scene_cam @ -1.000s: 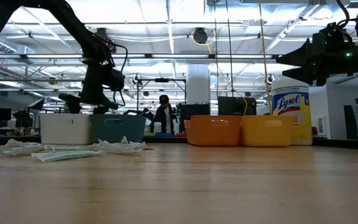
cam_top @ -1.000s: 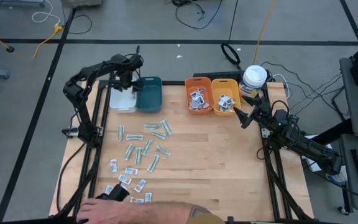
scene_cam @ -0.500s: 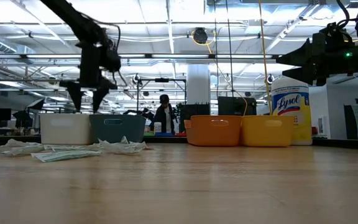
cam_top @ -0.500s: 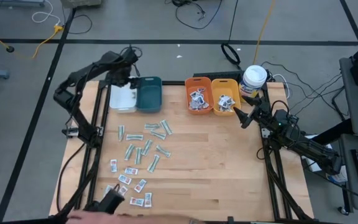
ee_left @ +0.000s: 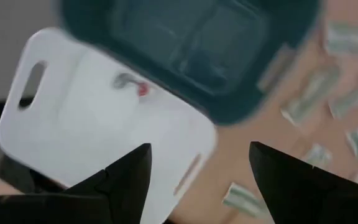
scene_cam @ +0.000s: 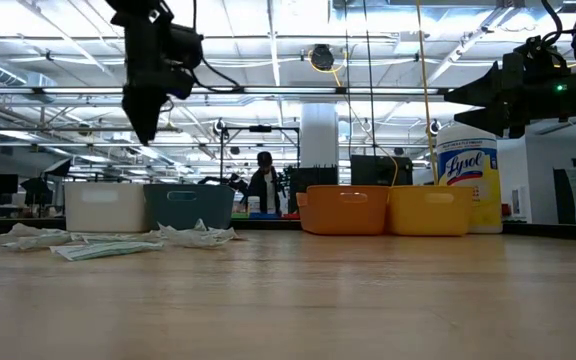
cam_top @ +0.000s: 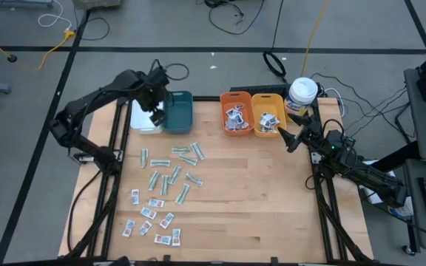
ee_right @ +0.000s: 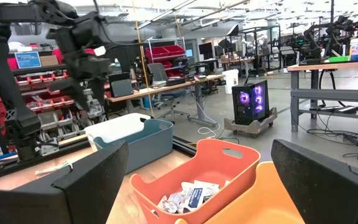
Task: Pick & Place First Aid Supplies
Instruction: Put the ointment pack into the white bin
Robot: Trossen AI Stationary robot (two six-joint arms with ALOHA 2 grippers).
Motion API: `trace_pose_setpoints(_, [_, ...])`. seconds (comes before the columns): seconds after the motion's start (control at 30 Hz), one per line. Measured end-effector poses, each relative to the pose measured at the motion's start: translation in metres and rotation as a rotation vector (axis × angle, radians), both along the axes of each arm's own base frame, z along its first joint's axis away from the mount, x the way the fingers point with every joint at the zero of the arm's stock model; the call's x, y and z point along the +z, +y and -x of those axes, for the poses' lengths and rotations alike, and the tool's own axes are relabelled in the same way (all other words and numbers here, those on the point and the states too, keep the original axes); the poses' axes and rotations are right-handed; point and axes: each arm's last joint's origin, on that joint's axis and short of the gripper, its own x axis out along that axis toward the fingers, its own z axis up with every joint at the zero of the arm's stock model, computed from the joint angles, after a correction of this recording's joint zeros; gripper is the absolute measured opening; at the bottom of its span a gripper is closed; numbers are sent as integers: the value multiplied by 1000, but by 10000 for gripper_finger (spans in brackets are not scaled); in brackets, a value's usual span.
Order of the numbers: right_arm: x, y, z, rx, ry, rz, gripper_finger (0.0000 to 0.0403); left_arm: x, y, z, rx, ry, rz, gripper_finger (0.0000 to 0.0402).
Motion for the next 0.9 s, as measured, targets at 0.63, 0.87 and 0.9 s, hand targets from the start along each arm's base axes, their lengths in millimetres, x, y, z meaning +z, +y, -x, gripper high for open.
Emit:
trace_pose_setpoints(0.63, [0,0,0,0,0,0,392,-3,-127,-54,96,73,103,255])
trace_pose_setpoints(0.87, [0,0,0,0,0,0,392,-3,-178,-60,198,62,132,244])
trace_pose_setpoints(0.9, [0,0,0,0,0,0,392,-3,-186,-59,203,63,139,242])
